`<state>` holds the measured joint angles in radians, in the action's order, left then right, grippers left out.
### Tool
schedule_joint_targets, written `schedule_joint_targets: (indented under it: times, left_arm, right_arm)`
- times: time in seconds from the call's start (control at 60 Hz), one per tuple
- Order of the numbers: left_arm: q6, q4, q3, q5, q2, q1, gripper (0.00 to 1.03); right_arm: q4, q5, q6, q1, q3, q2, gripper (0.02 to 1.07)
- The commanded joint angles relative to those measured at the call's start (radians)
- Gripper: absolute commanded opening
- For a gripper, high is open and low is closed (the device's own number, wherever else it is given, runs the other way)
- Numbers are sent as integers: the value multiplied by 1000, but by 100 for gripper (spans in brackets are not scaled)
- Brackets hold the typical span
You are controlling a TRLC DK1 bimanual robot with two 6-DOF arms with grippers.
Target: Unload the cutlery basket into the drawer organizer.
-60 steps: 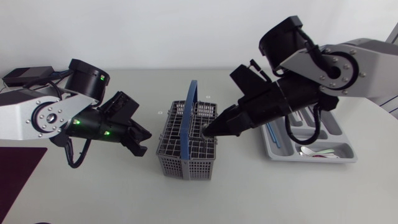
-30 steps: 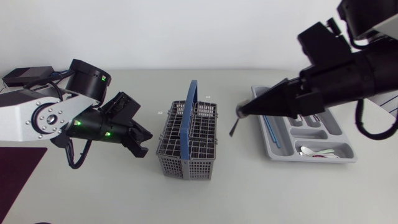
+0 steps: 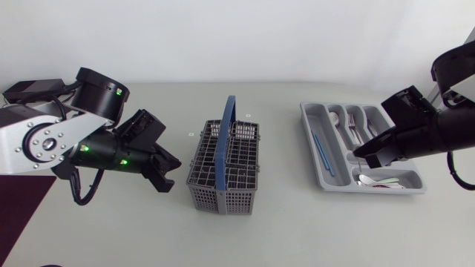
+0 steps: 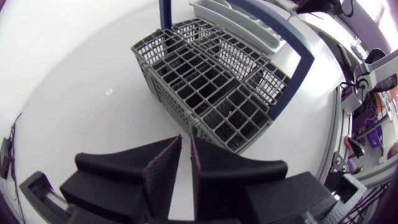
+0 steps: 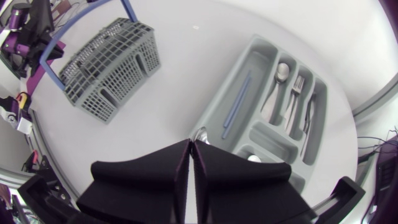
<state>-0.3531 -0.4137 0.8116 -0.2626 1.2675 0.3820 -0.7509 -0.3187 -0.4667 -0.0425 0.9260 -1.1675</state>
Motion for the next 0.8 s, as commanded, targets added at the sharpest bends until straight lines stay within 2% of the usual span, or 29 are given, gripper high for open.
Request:
schedule_joint_targets:
  times: [0.0, 0.233, 0.467, 0.65, 0.683, 0.783]
  left_arm:
    - [-21, -16, -29, 2, -31, 8, 30]
    - [-21, -33, -45, 2, -56, 15, 30]
    - [-20, -54, -55, 2, -82, 38, 30]
    - [-15, -66, -72, 2, -100, 57, 30]
    - [-15, -66, -72, 2, -102, 60, 30]
    - [-15, -73, -75, 2, -103, 64, 30]
  right_arm:
    - [36, 29, -46, -54, -35, -44, 8]
    - [213, 147, -85, -151, -93, -166, 8]
    - [355, 213, -96, -220, -115, -331, 8]
    - [452, 245, -101, -221, -141, -446, 8]
    - [459, 247, -99, -221, -141, -452, 12]
    - [467, 247, -96, -217, -147, -440, 41]
